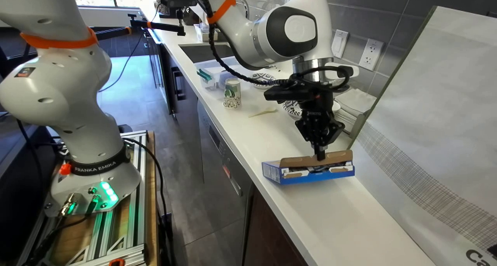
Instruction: Open the blue box
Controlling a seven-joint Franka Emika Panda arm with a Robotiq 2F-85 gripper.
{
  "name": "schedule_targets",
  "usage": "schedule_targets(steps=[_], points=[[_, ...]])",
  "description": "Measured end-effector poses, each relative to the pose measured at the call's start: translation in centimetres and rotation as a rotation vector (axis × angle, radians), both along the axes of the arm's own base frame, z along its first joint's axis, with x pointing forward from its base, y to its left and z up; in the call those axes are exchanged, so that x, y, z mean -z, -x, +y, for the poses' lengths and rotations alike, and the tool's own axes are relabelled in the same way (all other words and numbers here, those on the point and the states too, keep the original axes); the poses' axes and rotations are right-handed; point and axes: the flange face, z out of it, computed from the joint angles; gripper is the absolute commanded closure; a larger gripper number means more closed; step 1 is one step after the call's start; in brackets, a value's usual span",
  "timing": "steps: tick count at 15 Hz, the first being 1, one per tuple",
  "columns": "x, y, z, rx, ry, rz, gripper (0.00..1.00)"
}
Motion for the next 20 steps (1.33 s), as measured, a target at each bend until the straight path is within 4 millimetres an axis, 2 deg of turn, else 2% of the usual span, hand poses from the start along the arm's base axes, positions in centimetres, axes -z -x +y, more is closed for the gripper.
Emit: schedule_targets(steps=[9, 20], points=[[3.8, 0.2, -0.2, 0.012, -0.010, 0.086, 1.00], [5.0, 0.1, 0.1, 0.008, -0.013, 0.107, 1.00]])
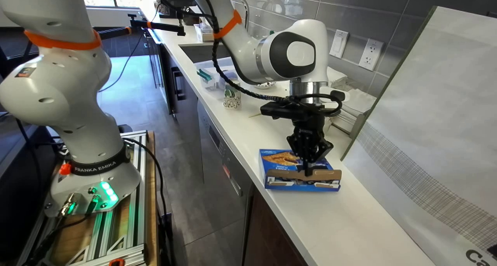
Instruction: Open the blue box
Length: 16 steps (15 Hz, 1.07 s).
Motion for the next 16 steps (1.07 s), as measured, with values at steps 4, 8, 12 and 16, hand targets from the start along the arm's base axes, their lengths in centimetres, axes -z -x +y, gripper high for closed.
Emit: schedule_targets(steps=[4, 8, 12, 16], points=[[0.6, -0.1, 0.0, 0.000, -0.001, 0.010, 1.00], [1.4, -0.6, -0.1, -0.001, 0.001, 0.027, 1.00], [2.2, -1.1, 0.0, -0.005, 0.003, 0.043, 1.00], [2.8, -1.6, 0.2, -0.011, 0.005, 0.054, 1.00]])
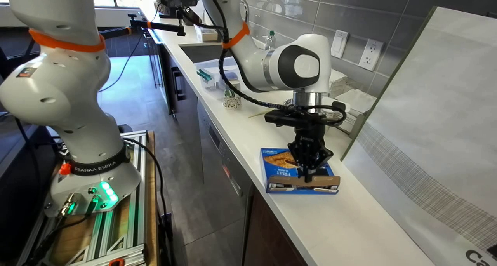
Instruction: Open the blue box
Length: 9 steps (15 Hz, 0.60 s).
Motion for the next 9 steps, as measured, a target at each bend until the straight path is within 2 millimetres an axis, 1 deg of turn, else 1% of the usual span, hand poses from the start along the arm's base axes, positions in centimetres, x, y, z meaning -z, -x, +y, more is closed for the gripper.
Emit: schedule_targets(steps=[3, 5, 7, 9], points=[[-0.3, -0.3, 0.1, 0.001, 0.007, 0.006, 1.00], [-1.0, -0.5, 0.4, 0.001, 0.015, 0.006, 1.00], [-2.1, -0.7, 0.6, 0.001, 0.020, -0.010, 1.00], [-3.7, -0.8, 0.8, 0.005, 0.025, -0.040, 1.00]])
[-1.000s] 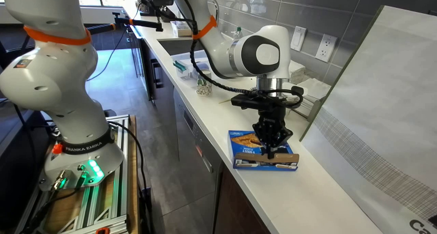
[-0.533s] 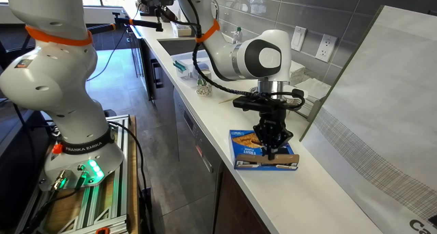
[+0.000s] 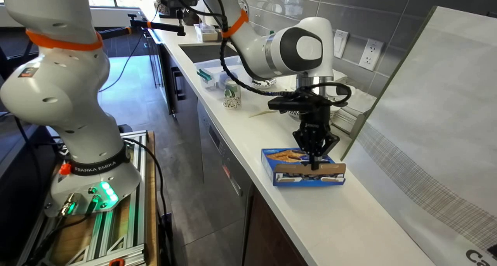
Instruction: Open the blue box
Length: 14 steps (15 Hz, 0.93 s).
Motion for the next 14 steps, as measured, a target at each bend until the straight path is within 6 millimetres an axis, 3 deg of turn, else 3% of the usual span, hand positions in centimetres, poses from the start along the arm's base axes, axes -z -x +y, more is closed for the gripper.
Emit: schedule_targets(steps=[7, 14], points=[[-5.6, 0.1, 0.3, 0.000, 0.012, -0.107, 1.00], [-7.8, -0.2, 2.0, -0.003, -0.024, -0.157, 1.00]])
